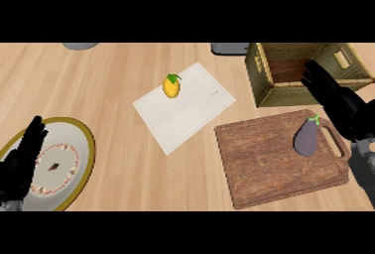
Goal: Pick the eggplant from the cutting board and place it in the basket
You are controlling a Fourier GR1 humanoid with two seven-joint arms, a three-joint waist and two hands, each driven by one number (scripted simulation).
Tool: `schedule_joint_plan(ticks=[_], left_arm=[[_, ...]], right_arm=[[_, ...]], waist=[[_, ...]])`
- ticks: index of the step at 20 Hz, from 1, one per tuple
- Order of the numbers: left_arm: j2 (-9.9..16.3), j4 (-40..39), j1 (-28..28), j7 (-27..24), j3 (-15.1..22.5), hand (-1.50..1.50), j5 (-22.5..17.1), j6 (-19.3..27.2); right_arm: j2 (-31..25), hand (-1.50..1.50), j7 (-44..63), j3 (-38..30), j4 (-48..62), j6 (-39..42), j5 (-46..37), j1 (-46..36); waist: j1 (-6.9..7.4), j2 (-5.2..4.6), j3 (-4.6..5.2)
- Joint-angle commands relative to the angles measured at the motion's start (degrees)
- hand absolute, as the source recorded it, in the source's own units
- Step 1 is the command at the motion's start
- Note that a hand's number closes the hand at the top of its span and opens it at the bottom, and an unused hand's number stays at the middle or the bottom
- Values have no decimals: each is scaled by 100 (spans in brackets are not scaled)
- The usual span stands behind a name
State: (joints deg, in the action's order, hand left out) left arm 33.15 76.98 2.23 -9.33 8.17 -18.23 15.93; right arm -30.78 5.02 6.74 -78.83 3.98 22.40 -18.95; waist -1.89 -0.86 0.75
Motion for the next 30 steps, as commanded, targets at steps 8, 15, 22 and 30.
schedule_joint_plan(ticks=[8,15,22,30], left_arm=[[174,-242,-339,1031,785,0,765,-30],[213,-366,-274,1213,818,0,857,56],[153,-357,-346,1450,927,0,936,106],[50,-358,-522,1760,1078,0,1001,63]], right_arm=[[-95,-150,-666,725,-82,-1913,-2563,-1095],[-907,-150,410,501,889,-4147,-4955,-1029],[-1129,-150,2823,1028,1595,-3182,-6012,-870],[-123,-150,5299,2209,762,-431,-6081,-1827]], waist=[[390,-48,9],[36,64,84],[-9,155,79],[229,230,12]])
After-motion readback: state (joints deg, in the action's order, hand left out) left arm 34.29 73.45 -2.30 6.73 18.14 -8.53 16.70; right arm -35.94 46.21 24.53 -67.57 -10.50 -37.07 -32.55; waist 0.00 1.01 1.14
